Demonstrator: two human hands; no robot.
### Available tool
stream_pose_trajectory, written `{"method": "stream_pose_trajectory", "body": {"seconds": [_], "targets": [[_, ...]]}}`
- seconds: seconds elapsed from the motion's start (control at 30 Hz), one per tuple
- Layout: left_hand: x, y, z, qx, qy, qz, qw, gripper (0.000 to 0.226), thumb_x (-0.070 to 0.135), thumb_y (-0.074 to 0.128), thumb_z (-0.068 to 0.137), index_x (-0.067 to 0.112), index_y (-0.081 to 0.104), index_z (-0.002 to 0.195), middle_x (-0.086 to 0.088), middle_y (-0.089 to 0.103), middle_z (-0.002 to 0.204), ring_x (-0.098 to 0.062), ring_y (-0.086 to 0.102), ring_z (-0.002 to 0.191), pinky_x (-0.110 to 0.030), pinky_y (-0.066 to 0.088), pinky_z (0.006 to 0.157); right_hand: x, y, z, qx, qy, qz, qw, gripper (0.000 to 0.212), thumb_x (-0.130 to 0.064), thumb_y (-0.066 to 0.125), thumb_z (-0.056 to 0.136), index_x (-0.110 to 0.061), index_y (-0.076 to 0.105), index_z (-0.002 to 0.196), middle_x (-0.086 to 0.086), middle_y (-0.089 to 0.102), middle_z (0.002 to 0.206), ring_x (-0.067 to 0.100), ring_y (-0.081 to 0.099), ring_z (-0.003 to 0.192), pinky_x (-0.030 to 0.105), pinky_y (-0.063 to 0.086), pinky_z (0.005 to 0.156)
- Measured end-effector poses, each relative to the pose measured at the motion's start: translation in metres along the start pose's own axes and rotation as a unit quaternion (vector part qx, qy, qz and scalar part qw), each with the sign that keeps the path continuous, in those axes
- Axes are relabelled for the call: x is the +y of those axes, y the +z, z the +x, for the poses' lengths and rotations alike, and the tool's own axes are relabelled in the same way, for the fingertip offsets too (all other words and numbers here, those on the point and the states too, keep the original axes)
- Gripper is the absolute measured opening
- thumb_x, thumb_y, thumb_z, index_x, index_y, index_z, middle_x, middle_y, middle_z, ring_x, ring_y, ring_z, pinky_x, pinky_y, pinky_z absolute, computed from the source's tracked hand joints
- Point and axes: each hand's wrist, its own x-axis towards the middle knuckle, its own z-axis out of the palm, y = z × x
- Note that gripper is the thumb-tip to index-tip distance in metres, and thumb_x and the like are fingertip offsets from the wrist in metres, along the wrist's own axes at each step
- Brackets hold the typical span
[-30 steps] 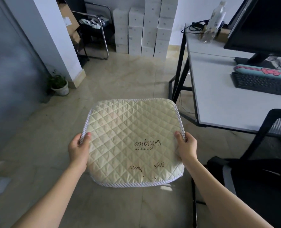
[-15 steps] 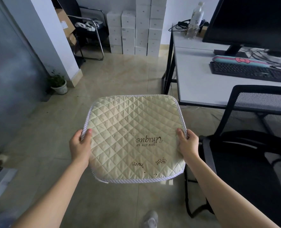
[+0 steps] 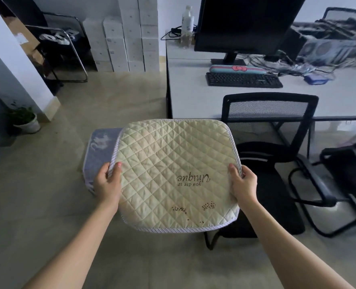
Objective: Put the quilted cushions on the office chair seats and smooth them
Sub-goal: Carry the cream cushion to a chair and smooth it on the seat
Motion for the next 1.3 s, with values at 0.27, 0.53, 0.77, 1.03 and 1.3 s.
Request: {"method": "stream_pose_trajectory", "body": {"seconds": [0.27, 0.53, 0.77, 1.03, 1.3], "targets": [[0.034, 0.098, -0.090, -0.061, 0.007, -0.003, 0.998, 0.025, 0.030, 0.056, 0.089, 0.028, 0.050, 0.065, 0.000, 0.051, 0.072, -0.014, 0.045, 0.067, -0.031, 0.039, 0.064, 0.009, -0.141, 0.027, 0.056, -0.001, -0.002, 0.998, 0.024, -0.028, 0.061, 0.088, -0.006, 0.062, 0.077, 0.008, 0.064, 0.074, 0.022, 0.059, 0.069, 0.039, 0.054, 0.065], [0.053, 0.197, -0.198, -0.084, 0.011, -0.019, 0.996, 0.017, 0.024, 0.054, 0.091, 0.017, 0.055, 0.076, 0.001, 0.047, 0.066, -0.012, 0.040, 0.062, -0.027, 0.035, 0.059, 0.023, -0.286, 0.057, 0.086, -0.009, -0.002, 0.996, 0.031, -0.029, 0.061, 0.088, 0.001, 0.060, 0.080, 0.009, 0.059, 0.070, 0.021, 0.052, 0.066, 0.038, 0.049, 0.066], [0.064, 0.277, -0.279, -0.085, 0.033, -0.015, 0.996, 0.014, 0.020, 0.055, 0.091, 0.010, 0.056, 0.082, 0.005, 0.050, 0.066, -0.007, 0.044, 0.062, -0.013, 0.038, 0.056, 0.041, -0.399, 0.078, 0.097, -0.012, -0.001, 0.995, 0.029, -0.028, 0.061, 0.088, 0.001, 0.062, 0.084, 0.014, 0.062, 0.076, 0.022, 0.054, 0.070, 0.044, 0.052, 0.070], [0.075, 0.363, -0.355, -0.123, 0.021, -0.032, 0.992, 0.012, 0.023, 0.054, 0.091, 0.013, 0.060, 0.090, 0.004, 0.056, 0.077, -0.006, 0.051, 0.070, -0.018, 0.041, 0.062, 0.064, -0.513, 0.102, 0.141, -0.013, -0.008, 0.990, 0.033, -0.030, 0.061, 0.088, 0.001, 0.058, 0.077, 0.010, 0.056, 0.069, 0.022, 0.050, 0.065, 0.039, 0.047, 0.064], [0.084, 0.452, -0.398, -0.183, 0.002, -0.047, 0.982, 0.017, 0.029, 0.056, 0.090, 0.013, 0.061, 0.089, 0.005, 0.061, 0.080, -0.010, 0.058, 0.074, -0.026, 0.047, 0.067, 0.086, -0.600, 0.134, 0.190, 0.000, 0.007, 0.982, 0.035, -0.033, 0.063, 0.087, 0.000, 0.058, 0.078, 0.014, 0.056, 0.071, 0.023, 0.052, 0.065, 0.040, 0.048, 0.063]]}}
